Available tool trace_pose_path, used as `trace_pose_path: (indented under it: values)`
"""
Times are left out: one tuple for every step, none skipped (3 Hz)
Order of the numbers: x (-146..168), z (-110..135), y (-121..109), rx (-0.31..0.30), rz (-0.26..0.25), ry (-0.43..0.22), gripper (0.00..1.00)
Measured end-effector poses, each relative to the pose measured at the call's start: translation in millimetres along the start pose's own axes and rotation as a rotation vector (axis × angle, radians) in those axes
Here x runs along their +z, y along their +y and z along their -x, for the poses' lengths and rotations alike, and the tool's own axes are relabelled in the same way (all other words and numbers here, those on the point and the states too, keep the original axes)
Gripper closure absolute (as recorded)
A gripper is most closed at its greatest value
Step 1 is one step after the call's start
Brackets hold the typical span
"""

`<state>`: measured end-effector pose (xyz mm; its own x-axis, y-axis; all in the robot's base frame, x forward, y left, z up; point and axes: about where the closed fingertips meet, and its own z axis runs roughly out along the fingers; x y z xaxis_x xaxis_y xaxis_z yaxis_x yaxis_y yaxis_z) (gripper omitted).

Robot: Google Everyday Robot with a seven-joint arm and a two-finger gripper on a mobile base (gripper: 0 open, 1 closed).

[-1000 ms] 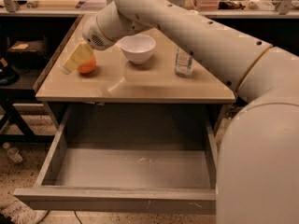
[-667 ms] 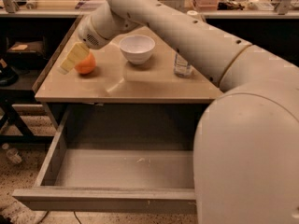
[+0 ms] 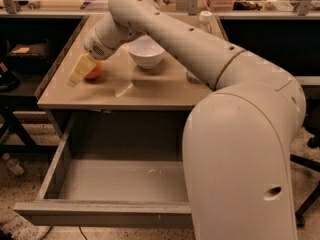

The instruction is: Place orange into top drawer

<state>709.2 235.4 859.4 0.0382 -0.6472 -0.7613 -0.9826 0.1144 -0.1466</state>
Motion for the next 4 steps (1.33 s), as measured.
trace_pose_path:
  values:
    - [10.4, -12.4, -1.2, -0.001, 0.007, 0.015, 0.00]
    - [10.8, -12.7, -1.1, -0.001, 0.008, 0.016, 0.19]
    - [10.8, -12.7, -1.1, -0.001, 0.008, 0.016, 0.41]
    - [10.8, -12.7, -1.1, -0.001, 0.008, 0.016, 0.64]
